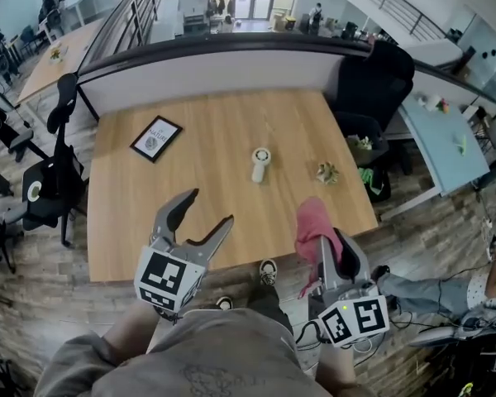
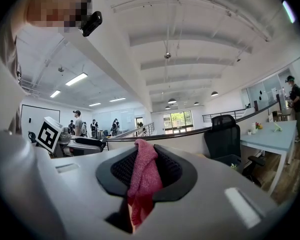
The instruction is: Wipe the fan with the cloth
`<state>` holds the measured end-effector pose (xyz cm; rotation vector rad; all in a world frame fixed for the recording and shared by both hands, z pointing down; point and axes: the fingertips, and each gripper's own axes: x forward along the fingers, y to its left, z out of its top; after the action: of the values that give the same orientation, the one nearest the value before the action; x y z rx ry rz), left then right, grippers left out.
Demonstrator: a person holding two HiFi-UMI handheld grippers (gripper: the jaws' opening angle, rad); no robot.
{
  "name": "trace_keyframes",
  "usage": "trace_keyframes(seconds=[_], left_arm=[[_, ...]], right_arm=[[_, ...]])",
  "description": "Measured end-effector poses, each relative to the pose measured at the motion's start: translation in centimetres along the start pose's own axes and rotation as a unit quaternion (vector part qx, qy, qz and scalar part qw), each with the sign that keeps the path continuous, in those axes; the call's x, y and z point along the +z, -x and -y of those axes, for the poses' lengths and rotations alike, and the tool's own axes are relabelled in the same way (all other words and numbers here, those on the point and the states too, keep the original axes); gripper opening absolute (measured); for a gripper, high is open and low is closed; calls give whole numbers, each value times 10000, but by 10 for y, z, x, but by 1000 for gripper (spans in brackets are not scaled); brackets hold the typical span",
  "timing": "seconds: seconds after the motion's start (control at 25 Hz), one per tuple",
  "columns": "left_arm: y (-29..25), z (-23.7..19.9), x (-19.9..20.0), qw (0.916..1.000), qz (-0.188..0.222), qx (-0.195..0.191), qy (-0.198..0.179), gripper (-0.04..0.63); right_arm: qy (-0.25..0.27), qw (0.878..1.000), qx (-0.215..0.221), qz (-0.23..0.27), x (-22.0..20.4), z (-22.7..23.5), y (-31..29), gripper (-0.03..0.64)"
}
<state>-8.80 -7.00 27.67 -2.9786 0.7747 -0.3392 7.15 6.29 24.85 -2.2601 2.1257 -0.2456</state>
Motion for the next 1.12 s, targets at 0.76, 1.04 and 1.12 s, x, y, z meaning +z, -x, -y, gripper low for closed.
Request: trace_keyframes(seconds=[0.76, 1.04, 1.12], left_arm=[[-149, -2, 28, 9926, -294, 1156, 238, 313], [-172, -2, 24, 9858, -461, 1586, 305, 313], [-176, 0, 24, 9849, -522, 1624, 302, 313]], right_arm=[[-26, 9887, 1467, -315, 23, 142, -138, 72], [-44, 9816, 1847, -487, 16, 174, -167, 72], [-77, 9804, 1896, -531, 15, 180, -172, 72]])
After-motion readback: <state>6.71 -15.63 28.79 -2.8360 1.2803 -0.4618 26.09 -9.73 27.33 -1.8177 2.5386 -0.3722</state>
